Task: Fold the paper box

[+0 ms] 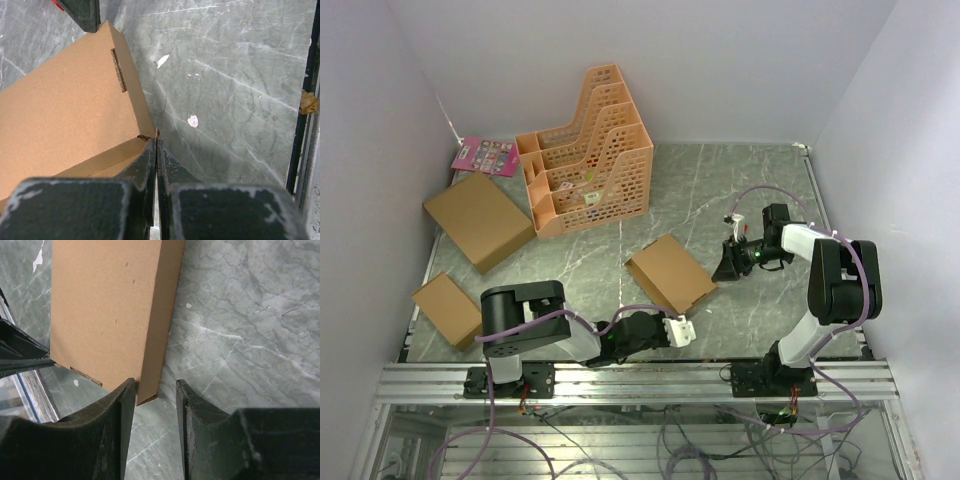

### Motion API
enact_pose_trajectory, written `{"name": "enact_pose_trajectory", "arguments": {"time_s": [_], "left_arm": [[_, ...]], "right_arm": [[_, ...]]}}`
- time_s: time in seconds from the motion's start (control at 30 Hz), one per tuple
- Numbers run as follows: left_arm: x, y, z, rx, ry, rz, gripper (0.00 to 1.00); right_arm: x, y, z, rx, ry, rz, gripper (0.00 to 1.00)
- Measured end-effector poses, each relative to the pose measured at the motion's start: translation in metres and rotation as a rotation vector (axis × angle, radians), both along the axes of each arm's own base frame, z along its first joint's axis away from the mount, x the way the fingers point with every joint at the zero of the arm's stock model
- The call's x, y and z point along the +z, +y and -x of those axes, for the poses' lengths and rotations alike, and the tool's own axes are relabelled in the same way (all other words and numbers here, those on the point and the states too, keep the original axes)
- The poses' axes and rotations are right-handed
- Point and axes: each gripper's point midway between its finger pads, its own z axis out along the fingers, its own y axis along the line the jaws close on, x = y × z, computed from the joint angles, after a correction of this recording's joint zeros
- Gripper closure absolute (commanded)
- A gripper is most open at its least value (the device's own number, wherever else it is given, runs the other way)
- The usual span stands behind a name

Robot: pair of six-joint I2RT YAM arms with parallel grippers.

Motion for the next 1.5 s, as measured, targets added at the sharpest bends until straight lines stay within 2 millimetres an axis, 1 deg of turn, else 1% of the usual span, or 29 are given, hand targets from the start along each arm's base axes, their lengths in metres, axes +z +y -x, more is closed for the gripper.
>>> {"name": "enact_pose_trajectory", "arguments": {"time_s": [0.47, 0.57, 0.63, 0.7, 0.77, 0.87, 1.0, 1.1, 1.2, 1.33, 1.5], "left_arm": [[0.000, 0.007, -0.002, 0.039, 0.026, 0.048, 0.93], [-0.001, 0.008, -0.002, 0.041, 0.029, 0.056, 0.93], [-0.001, 0.007, -0.002, 0.042, 0.030, 0.059, 0.93], [-0.001, 0.007, -0.002, 0.043, 0.031, 0.061, 0.93], [-0.001, 0.007, -0.002, 0.043, 0.030, 0.064, 0.93], [-0.001, 0.006, -0.002, 0.042, 0.030, 0.067, 0.93], [-0.001, 0.006, -0.002, 0.043, 0.030, 0.069, 0.93], [-0.001, 0.006, -0.002, 0.043, 0.030, 0.070, 0.93], [-0.001, 0.006, -0.002, 0.042, 0.029, 0.070, 0.93], [-0.002, 0.007, -0.002, 0.043, 0.030, 0.072, 0.93], [-0.002, 0.006, -0.002, 0.044, 0.029, 0.074, 0.93]], "right_arm": [[0.000, 0.002, 0.001, -0.003, 0.011, 0.005, 0.63], [0.000, 0.003, 0.000, -0.001, 0.009, 0.004, 0.58], [0.002, 0.003, -0.001, 0.000, 0.007, 0.001, 0.53], [0.007, 0.006, -0.003, 0.002, 0.004, -0.016, 0.48], [0.015, 0.010, -0.008, -0.002, -0.001, -0.049, 0.47], [0.023, 0.016, -0.011, -0.004, -0.001, -0.088, 0.47], [0.023, 0.020, -0.009, -0.006, 0.019, -0.098, 0.49], [0.019, 0.022, -0.008, -0.010, 0.040, -0.094, 0.52], [0.010, 0.023, -0.007, -0.008, 0.072, -0.079, 0.54], [0.002, 0.026, -0.005, 0.008, 0.100, -0.068, 0.61], [-0.002, 0.027, -0.006, 0.019, 0.129, -0.067, 0.63]]}}
